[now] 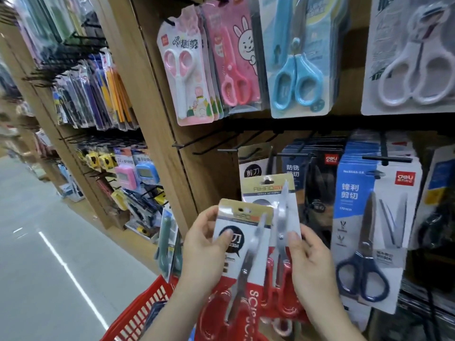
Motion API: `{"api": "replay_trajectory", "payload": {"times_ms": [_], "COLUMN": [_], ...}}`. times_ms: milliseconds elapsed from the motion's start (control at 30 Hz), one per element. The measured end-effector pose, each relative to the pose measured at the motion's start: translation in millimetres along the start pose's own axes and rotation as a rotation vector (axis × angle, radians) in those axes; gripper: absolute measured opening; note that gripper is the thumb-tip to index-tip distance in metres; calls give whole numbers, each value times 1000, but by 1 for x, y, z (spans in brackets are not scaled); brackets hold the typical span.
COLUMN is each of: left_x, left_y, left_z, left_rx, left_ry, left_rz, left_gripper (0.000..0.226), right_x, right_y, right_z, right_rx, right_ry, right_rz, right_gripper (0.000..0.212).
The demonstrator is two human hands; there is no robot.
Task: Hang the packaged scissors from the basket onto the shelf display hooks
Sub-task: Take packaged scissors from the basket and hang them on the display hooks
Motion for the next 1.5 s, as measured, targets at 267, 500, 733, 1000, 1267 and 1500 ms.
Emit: {"api": "replay_trajectory", "payload": {"times_ms": [267, 500, 733, 1000, 1267, 1500], "left_x": [33, 60, 79, 122, 166, 112], "left_y": [-26, -44, -40, -26, -16, -17], "left_z": [2, -15, -26, -55, -87, -48], "left_rx": [-180, -156, -83, 29, 335, 90], "left_ry": [7, 61, 78, 62, 53, 12], "left_rz": [-105, -137, -78, -130, -92, -62], "left_gripper": [45, 39, 32, 30, 31, 33], "right_x": [6, 4, 2, 2, 0, 10], "right_y": [-10, -9, -8, -5, -14, -20], "right_z": [-5, -5, -5, 0, -6, -9], "right_rx": [-167, -147, -153, -167, -287, -120], "right_ry": [-154, -181, -189, -255, -269, -201], "right_rz": [30, 26, 33, 89, 188, 46], "right_gripper": [17, 22, 20, 18, 13, 21]}}
Point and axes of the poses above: each hand's wrist, its own x-axis towards the middle knuckle, its own z-axis out of the back of the hand, y = z × x, the point moved 2 cm from there along x, towards the middle knuckle, and after that the axes turned 1 degree about -y, right-handed, at the moved point
